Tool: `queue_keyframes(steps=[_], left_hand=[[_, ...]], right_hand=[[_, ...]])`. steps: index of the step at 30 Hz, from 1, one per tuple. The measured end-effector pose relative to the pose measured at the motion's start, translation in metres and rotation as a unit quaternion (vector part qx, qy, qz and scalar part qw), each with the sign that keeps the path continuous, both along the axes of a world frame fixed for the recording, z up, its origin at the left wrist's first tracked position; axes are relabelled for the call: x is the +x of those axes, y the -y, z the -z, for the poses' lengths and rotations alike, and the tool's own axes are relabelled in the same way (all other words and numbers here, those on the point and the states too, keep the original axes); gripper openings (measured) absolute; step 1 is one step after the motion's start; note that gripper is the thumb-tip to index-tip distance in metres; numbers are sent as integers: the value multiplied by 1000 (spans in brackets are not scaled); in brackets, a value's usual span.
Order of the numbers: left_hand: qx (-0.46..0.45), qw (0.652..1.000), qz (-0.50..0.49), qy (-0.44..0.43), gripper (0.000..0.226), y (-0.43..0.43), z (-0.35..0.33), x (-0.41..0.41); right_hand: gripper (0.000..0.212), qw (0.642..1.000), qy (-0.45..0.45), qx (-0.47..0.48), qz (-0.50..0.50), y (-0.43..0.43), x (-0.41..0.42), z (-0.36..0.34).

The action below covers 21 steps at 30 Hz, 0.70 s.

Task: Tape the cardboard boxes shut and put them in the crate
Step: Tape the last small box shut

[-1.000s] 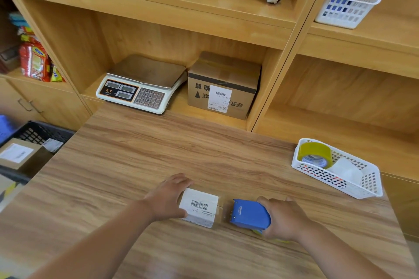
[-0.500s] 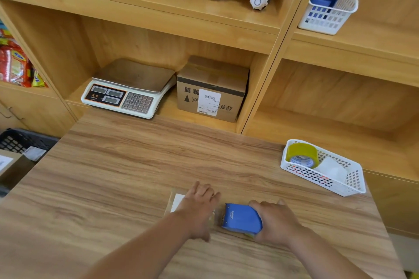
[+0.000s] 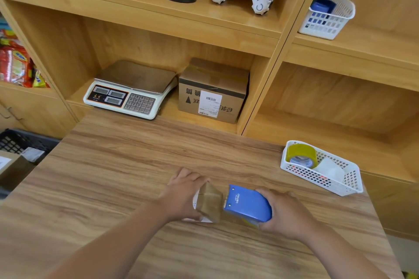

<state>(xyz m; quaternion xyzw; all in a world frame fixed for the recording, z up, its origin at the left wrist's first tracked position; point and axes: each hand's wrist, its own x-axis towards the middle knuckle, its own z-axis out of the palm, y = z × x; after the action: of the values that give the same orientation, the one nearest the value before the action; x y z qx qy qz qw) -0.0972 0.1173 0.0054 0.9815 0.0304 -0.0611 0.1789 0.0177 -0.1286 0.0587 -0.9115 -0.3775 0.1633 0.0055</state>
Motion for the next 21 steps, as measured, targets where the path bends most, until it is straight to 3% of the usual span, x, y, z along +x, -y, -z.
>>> queue_keyframes(steps=[9, 21], left_hand=[[-168, 980, -103, -5, 101, -34, 10, -38], [-184, 973, -128, -49, 102, -55, 14, -51]], right_hand=[[60, 999, -21, 7, -29, -43, -19, -15], [54, 998, -26, -16, -54, -80, -31, -8]])
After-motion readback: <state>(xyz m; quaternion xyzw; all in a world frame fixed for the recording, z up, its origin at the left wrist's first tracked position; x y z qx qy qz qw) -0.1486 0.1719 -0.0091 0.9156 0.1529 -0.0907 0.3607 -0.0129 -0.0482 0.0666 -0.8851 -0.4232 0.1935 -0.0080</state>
